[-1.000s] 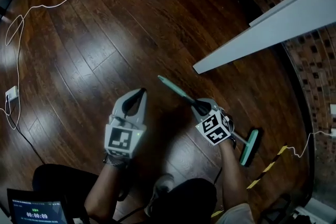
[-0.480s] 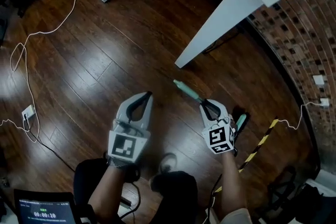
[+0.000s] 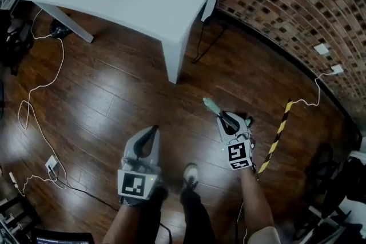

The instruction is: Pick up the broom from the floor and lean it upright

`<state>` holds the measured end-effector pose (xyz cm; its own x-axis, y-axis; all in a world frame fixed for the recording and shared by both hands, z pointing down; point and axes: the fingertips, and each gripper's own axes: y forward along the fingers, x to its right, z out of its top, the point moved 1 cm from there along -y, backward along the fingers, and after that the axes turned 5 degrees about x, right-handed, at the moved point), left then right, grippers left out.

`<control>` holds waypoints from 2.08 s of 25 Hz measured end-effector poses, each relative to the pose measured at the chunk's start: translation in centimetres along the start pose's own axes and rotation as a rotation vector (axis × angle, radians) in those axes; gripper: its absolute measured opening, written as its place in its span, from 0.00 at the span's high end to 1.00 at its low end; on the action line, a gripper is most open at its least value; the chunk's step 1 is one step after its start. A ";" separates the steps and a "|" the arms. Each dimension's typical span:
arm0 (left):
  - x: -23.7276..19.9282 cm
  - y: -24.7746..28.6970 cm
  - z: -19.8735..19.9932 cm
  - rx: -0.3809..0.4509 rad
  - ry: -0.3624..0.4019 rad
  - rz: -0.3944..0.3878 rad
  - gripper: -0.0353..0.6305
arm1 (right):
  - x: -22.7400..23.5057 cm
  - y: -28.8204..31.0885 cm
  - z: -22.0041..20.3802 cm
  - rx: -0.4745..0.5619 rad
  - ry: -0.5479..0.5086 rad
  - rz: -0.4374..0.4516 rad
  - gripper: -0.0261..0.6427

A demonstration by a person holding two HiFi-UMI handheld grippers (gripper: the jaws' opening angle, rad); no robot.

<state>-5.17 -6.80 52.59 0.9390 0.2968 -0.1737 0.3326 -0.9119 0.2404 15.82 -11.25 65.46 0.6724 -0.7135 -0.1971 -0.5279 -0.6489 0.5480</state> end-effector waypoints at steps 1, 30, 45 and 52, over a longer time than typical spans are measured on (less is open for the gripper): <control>0.2 0.3 0.9 -0.010 0.008 -0.017 0.95 | 0.7 -0.3 0.1 -0.006 0.018 -0.020 0.83; 1.3 9.8 7.8 -0.068 0.005 0.128 0.95 | 12.0 11.2 13.8 0.153 0.093 0.058 0.83; -0.7 10.9 6.9 -0.089 -0.024 0.140 0.95 | 12.8 14.6 16.7 0.180 0.052 0.032 0.82; -1.0 10.6 6.2 -0.110 -0.007 0.151 0.95 | 12.2 14.9 16.9 0.202 0.008 0.056 0.69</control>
<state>-3.16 -18.50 49.39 0.9784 0.1567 -0.1348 0.1962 -0.9092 0.3671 7.43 -34.07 57.48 0.6426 -0.7484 -0.1640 -0.6576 -0.6486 0.3832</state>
